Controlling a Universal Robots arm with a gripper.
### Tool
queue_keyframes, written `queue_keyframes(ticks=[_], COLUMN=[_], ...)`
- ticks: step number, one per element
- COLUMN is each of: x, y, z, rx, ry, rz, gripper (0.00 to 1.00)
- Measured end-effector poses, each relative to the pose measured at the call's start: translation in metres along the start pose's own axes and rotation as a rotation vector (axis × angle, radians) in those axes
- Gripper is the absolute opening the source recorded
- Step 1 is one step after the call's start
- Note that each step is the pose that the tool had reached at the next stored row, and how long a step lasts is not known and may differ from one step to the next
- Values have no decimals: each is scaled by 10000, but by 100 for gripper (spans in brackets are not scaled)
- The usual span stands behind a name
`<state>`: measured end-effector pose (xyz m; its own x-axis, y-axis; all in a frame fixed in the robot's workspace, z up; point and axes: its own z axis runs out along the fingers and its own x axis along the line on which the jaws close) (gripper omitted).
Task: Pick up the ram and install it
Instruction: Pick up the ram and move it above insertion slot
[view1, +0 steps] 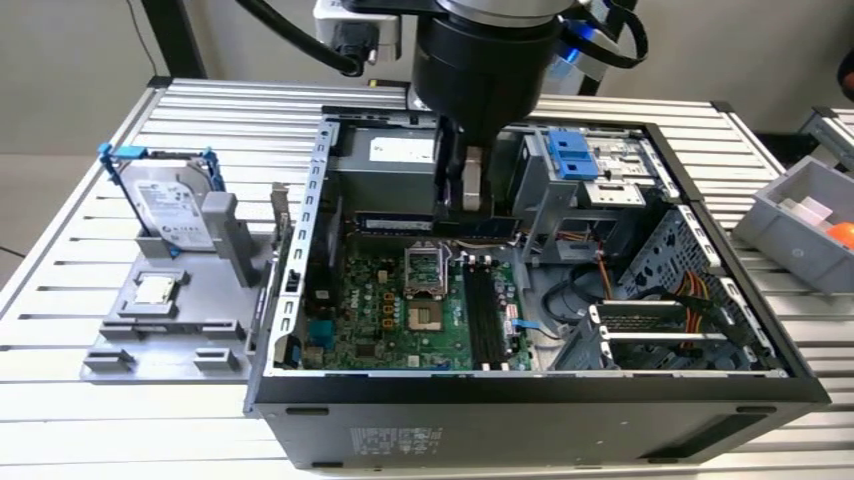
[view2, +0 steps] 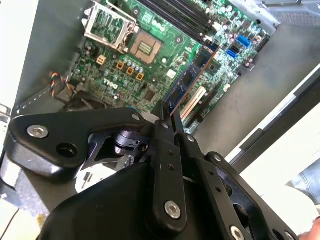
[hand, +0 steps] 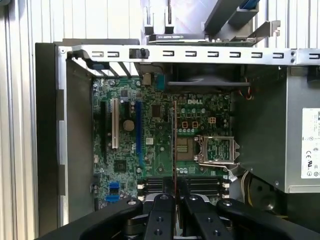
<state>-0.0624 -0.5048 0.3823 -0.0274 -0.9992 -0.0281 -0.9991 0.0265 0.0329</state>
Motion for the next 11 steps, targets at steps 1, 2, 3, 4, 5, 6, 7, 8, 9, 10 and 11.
queue_keyframes(ticks=[1,2,3,4,5,6,7,8,9,10,11], x=[-1,0,-1,-1,-1,-1,-1,-1,-2,-2,-3], y=[-12,-13,-13,-13,-14,-15,-21,-27,-34,-48,-64], z=[-1,-1,-1,-1,0,-1,-1,-1,-1,-1,-3], rx=[0,0,0,0,1,0,0,0,0,1,-1], ry=[2,2,2,2,1,2,1,2,1,0,4], rz=[0,1,1,2,2,2,-1,-1,1,1,1], gripper=[0,0,0,0,0,0,0,0,0,0,0])
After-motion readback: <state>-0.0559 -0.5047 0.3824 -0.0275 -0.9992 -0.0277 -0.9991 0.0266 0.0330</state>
